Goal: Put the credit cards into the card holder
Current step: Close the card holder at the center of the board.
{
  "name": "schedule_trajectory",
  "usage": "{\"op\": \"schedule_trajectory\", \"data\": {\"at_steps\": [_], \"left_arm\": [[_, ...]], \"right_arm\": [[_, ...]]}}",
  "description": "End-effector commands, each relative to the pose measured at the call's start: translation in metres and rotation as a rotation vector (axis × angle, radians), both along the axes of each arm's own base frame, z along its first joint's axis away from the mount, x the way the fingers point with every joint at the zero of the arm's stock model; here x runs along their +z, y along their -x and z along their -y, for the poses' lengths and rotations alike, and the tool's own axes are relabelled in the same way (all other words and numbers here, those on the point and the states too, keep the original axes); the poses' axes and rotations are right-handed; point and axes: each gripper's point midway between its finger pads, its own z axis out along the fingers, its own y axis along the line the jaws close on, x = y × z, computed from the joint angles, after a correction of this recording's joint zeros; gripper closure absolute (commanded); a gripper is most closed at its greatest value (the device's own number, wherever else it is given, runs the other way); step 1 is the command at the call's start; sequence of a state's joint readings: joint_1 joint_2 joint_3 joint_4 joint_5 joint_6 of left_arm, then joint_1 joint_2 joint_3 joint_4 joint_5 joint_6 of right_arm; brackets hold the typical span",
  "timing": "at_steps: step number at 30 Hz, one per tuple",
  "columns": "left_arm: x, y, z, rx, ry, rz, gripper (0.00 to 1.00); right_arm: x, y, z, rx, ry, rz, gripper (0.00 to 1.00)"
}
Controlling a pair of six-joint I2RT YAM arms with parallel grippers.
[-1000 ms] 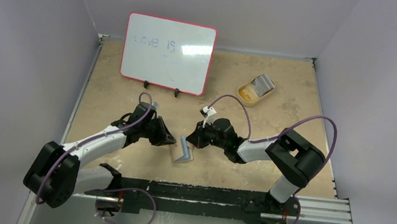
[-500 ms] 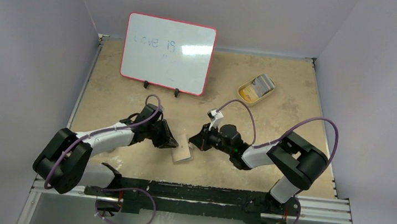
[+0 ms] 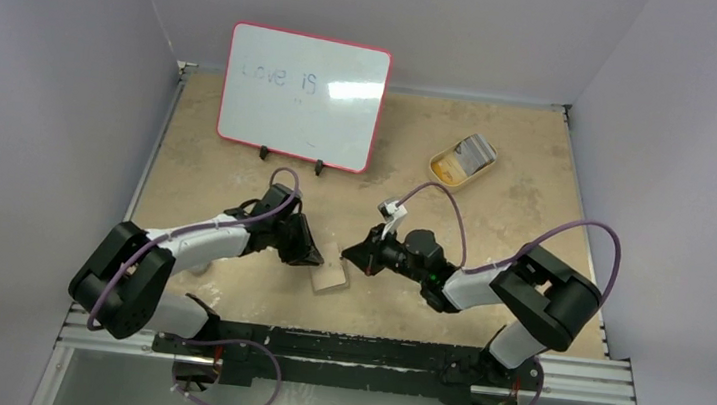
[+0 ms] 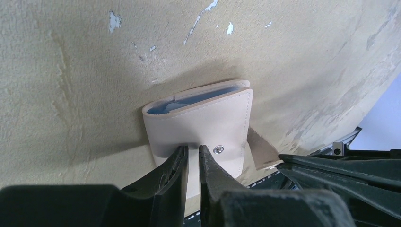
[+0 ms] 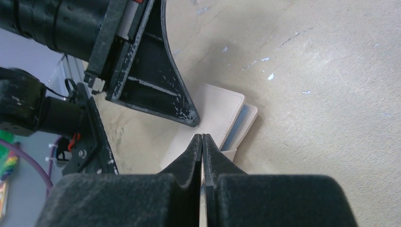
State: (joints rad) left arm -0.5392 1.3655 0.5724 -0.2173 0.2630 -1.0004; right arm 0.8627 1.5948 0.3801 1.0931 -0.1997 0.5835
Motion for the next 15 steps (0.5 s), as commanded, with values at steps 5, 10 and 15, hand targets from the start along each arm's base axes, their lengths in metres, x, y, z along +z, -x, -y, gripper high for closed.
{"op": "schedule_trajectory", "data": {"at_steps": [5,10,15], "left_arm": [[0.002,-0.013,-0.009,0.035,-0.061,0.061,0.84],[0.01,-0.012,-0.001,0.047,0.005,0.085,0.82],[0.008,-0.008,-0.009,0.043,-0.035,0.077,0.8]], "right_arm": [[0.006,-0.001,-0.018,0.122,0.058,0.043,0.87],[0.005,-0.004,-0.006,0.026,0.153,-0.111,0.77],[0.011,-0.001,0.017,-0.134,0.175,-0.27,0.71]]}}
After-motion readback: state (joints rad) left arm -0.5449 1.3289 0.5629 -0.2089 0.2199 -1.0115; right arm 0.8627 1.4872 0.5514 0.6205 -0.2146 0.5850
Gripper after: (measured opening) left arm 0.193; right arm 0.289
